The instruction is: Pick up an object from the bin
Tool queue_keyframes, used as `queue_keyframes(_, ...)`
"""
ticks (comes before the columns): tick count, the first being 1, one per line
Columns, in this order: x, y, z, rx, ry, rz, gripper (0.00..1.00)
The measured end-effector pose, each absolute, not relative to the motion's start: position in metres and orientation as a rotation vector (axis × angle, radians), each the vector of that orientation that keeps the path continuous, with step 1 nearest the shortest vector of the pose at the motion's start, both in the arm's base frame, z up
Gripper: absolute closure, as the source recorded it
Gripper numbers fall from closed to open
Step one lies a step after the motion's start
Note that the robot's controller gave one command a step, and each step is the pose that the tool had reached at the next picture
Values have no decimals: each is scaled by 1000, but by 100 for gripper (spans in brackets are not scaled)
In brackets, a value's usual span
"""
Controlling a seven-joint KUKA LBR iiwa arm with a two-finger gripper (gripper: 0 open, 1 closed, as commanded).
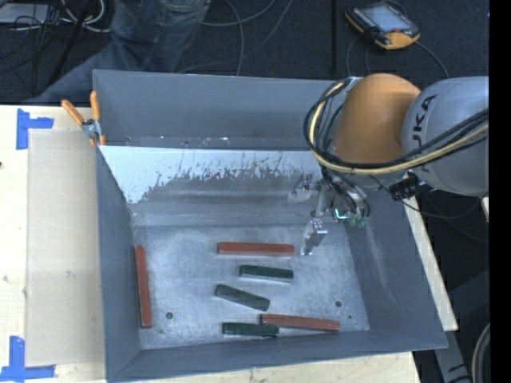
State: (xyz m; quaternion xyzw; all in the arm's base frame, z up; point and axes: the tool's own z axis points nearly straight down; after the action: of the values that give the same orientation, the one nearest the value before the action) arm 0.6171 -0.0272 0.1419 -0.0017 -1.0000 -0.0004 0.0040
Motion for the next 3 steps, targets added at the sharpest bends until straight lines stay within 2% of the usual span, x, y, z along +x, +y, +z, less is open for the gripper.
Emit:
queue_keyframes(1, 619, -27, 146, -5, -3141, 0, 0)
queue_keyframes(2, 608, 18, 78, 46, -3144, 6, 0)
queue_keyframes(3, 608, 16, 83, 42, -3149, 2, 0)
